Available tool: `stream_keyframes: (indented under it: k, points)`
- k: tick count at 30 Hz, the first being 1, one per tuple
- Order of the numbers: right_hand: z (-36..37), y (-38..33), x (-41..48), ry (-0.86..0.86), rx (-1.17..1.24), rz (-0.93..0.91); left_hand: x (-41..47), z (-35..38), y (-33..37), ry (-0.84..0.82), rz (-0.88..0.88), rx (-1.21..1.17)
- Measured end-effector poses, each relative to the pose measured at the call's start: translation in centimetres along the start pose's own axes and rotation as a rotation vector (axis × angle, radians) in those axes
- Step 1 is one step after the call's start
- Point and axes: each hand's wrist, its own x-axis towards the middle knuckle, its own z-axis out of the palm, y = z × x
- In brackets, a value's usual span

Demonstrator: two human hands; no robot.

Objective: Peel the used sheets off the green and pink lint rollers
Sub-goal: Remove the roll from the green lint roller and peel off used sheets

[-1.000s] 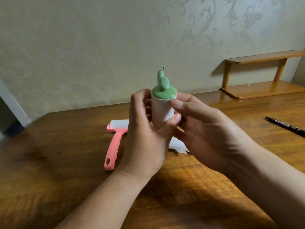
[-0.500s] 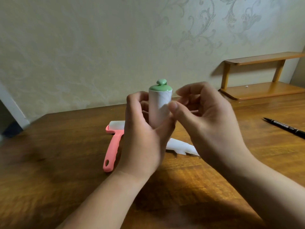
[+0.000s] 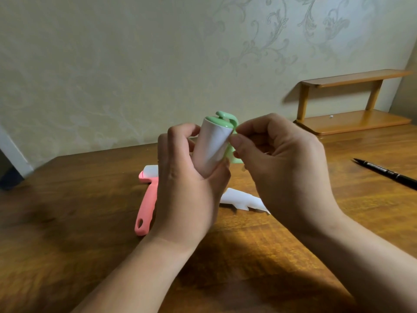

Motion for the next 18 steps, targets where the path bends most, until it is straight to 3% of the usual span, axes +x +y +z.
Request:
stream_keyframes:
  k: [8,18]
  points:
    - [-0.41,-0.46,0.71,-0.204,0.415,0.292,0.02,-0.27,-0.25,0.022,0.093,0.047]
    - [-0.31,-0.22,0.47,-0.250,0.500,0.345,-0.07,-0.19,-0.25,0.011,0.178,0.143]
